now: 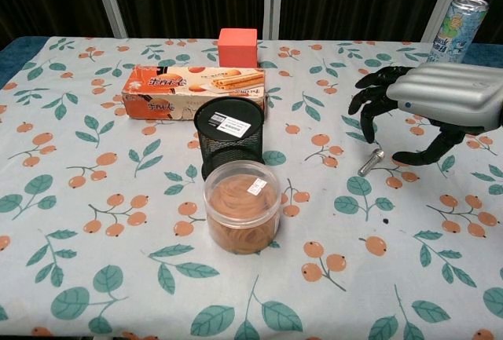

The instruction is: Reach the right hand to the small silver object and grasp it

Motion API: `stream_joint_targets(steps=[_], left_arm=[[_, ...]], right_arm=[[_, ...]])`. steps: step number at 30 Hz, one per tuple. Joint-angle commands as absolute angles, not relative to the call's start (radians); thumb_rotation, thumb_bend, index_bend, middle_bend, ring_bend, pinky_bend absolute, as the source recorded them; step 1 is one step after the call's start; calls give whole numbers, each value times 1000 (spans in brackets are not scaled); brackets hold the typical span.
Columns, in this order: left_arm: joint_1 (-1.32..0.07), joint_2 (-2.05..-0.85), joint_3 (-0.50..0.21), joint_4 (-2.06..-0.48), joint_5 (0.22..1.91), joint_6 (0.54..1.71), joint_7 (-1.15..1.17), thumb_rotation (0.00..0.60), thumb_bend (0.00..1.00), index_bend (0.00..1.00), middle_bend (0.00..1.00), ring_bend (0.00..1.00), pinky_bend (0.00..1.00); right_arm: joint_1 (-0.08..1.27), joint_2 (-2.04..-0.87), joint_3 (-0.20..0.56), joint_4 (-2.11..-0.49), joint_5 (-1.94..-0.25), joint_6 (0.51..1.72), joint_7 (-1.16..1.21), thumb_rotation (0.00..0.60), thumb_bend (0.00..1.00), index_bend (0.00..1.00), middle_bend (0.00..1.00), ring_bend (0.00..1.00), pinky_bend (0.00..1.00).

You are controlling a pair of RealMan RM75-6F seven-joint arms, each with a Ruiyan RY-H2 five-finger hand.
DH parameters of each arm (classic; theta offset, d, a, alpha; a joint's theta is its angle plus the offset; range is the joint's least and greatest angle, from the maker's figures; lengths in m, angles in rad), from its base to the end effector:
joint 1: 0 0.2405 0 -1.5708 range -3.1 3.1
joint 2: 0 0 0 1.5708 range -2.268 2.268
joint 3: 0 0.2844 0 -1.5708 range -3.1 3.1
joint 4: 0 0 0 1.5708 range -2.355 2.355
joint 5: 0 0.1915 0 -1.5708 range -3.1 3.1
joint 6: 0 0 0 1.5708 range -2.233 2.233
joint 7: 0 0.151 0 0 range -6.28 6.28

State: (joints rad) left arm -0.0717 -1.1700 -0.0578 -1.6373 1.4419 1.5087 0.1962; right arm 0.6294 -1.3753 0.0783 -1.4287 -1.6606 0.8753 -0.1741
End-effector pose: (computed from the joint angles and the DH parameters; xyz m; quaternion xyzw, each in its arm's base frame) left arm -0.3302 0.1850 0.1763 -0.5922 -0.3622 -0.3458 0.6313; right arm -0.2123 -0.3247 0.0300 0.8563 -0.2240 0.3070 0.3498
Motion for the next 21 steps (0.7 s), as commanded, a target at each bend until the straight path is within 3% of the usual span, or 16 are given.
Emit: stream_joint_targets(steps=[1, 21], left_arm=[[-72, -1171, -58, -1635, 1440, 1507, 194, 600, 94, 111, 12, 0, 0], [-68, -1175, -55, -1621, 1441, 1505, 171, 600, 93, 111, 12, 0, 0]], right_arm=[[643, -1415, 74, -1391, -1653, 883, -185, 600, 248, 431, 180, 0, 0], [687, -1523, 13, -1270, -1650, 891, -180, 600, 248, 485, 191, 0, 0]])
